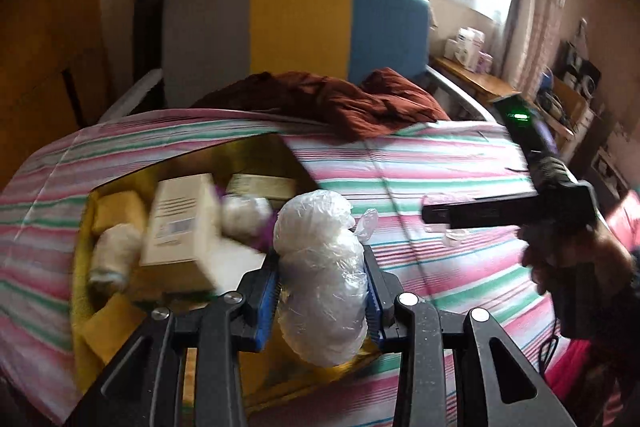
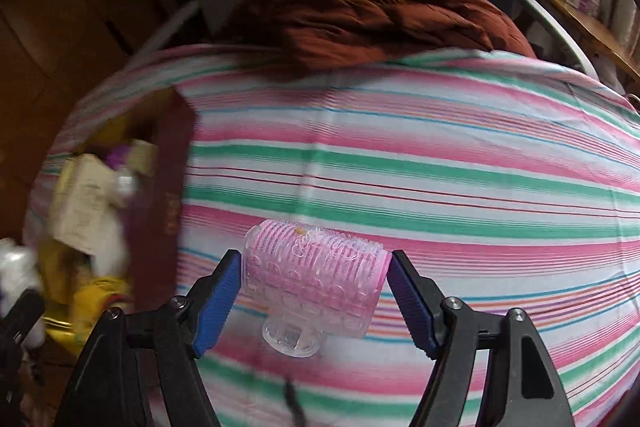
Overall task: Organize objects
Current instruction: 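Carry both items over the gold tray and open both tools to release, then withdraw both open tools from the tray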
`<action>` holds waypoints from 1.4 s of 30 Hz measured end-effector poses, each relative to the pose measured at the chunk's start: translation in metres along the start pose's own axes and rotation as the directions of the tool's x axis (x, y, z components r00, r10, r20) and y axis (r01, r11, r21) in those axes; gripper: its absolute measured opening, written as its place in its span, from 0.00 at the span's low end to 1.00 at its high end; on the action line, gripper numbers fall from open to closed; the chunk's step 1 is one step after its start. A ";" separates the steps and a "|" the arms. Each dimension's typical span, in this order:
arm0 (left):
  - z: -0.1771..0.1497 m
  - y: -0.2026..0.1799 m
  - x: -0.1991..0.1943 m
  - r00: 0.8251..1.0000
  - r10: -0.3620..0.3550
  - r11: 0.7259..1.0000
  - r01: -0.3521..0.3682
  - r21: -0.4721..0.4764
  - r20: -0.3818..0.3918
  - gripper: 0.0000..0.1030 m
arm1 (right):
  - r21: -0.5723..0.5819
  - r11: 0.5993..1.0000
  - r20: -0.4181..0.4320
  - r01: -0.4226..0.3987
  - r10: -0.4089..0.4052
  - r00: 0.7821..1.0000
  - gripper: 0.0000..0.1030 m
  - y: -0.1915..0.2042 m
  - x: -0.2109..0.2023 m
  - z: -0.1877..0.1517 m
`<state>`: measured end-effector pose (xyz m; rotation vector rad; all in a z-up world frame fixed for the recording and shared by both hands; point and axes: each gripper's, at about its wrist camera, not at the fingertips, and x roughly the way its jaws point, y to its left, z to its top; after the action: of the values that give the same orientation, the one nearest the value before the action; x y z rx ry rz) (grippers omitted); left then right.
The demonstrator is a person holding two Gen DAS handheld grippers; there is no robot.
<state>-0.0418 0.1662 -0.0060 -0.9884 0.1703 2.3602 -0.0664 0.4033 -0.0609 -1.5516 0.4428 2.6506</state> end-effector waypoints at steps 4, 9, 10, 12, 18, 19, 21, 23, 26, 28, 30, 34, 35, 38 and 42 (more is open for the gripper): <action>-0.009 0.041 -0.015 0.999 0.046 0.996 -0.045 -0.077 0.013 0.36 | -0.036 0.993 0.054 -0.111 0.112 0.992 0.72 0.039 -0.021 -0.005; -0.028 0.086 -0.031 0.995 0.100 0.981 -0.098 -0.165 -0.001 0.36 | -0.108 0.973 0.070 -0.202 0.211 0.975 0.72 0.088 -0.027 -0.009; -0.031 0.092 -0.032 0.994 0.105 0.979 -0.104 -0.175 -0.005 0.36 | -0.122 0.969 0.073 -0.213 0.223 0.972 0.72 0.099 -0.027 -0.009; -0.039 0.101 -0.034 0.993 0.118 0.974 -0.118 -0.192 -0.014 0.36 | -0.135 0.964 0.082 -0.227 0.240 0.967 0.72 0.114 -0.023 -0.006; -0.040 0.103 -0.029 0.989 0.148 0.969 -0.147 -0.199 -0.010 0.37 | -0.157 0.962 0.070 -0.224 0.237 0.969 0.73 0.142 -0.006 0.006; -0.038 0.103 -0.029 0.989 0.149 0.969 -0.147 -0.199 -0.006 0.37 | -0.159 0.963 0.070 -0.216 0.229 0.971 0.74 0.145 -0.004 0.007; -0.036 0.099 -0.027 0.988 0.155 0.968 -0.152 -0.198 0.000 0.40 | -0.150 0.966 0.059 -0.210 0.221 0.974 0.74 0.146 0.003 0.010; -0.034 0.098 -0.025 0.987 0.160 0.968 -0.156 -0.194 0.000 0.42 | -0.132 0.968 0.044 -0.212 0.220 0.975 0.74 0.145 0.010 0.013; -0.033 0.097 -0.022 0.986 0.166 0.968 -0.164 -0.191 -0.003 0.51 | -0.123 0.972 0.043 -0.202 0.208 0.977 0.81 0.144 0.014 0.012; -0.033 0.097 -0.023 0.984 0.178 0.966 -0.175 -0.191 -0.002 0.56 | -0.121 0.973 0.045 -0.199 0.205 0.978 0.81 0.143 0.013 0.011; -0.033 0.098 -0.023 0.981 0.194 0.962 -0.190 -0.196 0.001 0.62 | -0.125 0.974 0.051 -0.191 0.199 0.979 0.81 0.141 0.010 0.008; -0.032 0.101 -0.027 0.973 0.232 0.954 -0.224 -0.201 0.016 0.74 | -0.148 0.981 0.098 -0.122 0.137 0.986 0.81 0.141 -0.004 -0.002; -0.032 0.101 -0.029 0.971 0.237 0.952 -0.227 -0.204 0.024 0.77 | -0.161 0.982 0.117 -0.096 0.116 0.986 0.81 0.142 -0.009 -0.005; -0.032 0.101 -0.035 0.966 0.258 0.947 -0.245 -0.207 0.036 0.85 | -0.197 0.980 0.168 -0.023 0.057 0.984 0.81 0.147 -0.021 -0.015; -0.032 0.100 -0.043 0.959 0.278 0.941 -0.262 -0.215 0.048 0.96 | -0.230 0.971 0.238 0.070 -0.013 0.971 0.81 0.153 -0.035 -0.033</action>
<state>-0.0524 0.0529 -0.0092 -1.0212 0.0314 2.7083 -0.0476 0.2520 -0.0115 -1.2524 0.0827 2.8923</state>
